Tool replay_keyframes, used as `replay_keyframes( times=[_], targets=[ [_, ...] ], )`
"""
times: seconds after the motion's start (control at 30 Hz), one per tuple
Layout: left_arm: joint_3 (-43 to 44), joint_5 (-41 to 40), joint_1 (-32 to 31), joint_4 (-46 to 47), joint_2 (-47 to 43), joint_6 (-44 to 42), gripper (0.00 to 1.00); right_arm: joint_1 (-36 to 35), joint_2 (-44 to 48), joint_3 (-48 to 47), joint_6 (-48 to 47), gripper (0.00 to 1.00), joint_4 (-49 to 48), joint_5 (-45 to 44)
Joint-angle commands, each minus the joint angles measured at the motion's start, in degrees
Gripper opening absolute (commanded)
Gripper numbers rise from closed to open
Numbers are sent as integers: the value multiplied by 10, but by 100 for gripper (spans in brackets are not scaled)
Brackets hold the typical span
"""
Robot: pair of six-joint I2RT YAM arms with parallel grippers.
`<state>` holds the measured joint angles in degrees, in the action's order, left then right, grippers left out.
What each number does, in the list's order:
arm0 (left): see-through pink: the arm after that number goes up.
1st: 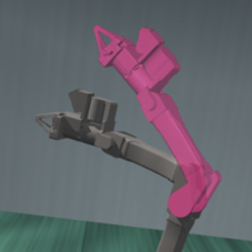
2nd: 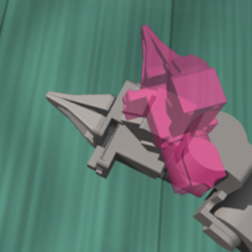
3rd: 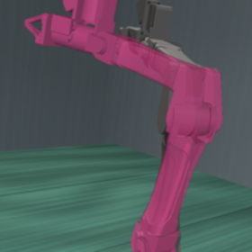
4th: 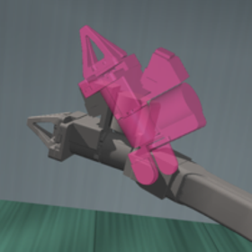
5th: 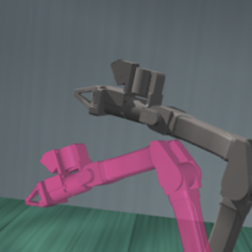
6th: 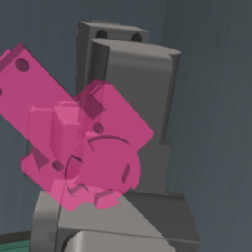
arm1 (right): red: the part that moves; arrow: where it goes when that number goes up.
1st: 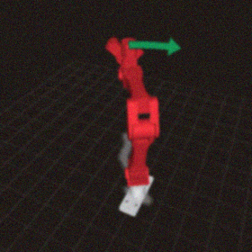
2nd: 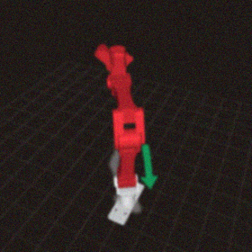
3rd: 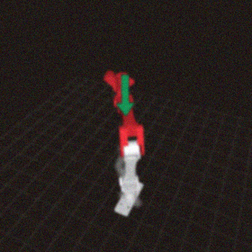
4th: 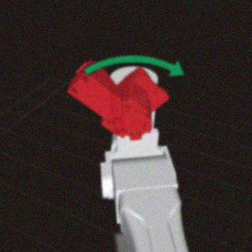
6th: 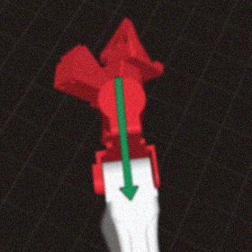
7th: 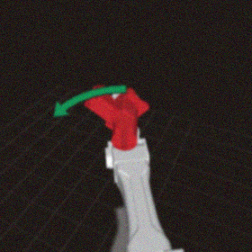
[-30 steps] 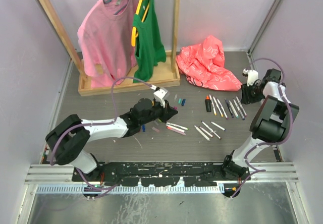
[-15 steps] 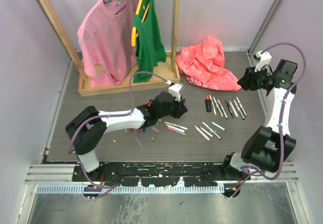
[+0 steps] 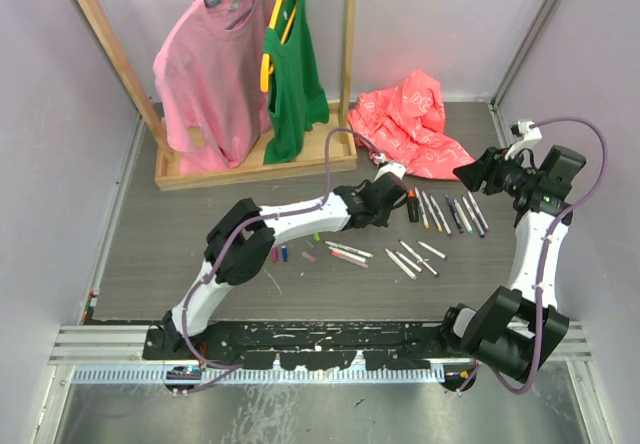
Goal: Open the pen caps
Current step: Place the pen cap at the center of the board.
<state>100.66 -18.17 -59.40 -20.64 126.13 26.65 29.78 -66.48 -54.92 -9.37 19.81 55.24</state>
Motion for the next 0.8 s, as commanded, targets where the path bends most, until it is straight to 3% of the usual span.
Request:
replay_keyframes(
  times=[0.0, 0.27, 0.57, 0.77],
  targets=[
    [113, -19, 1, -87, 50, -21, 1, 8, 14, -2, 25, 57, -62, 28],
    [241, -63, 1, -166, 136, -40, 5, 8, 25, 0, 32, 57, -67, 32],
    [271, -60, 14, -167, 161, -49, 12, 9, 29, 1, 32, 57, -68, 34],
    [287, -49, 20, -171, 171, -47, 24, 8, 35, 5, 28, 57, -70, 33]
  ],
)
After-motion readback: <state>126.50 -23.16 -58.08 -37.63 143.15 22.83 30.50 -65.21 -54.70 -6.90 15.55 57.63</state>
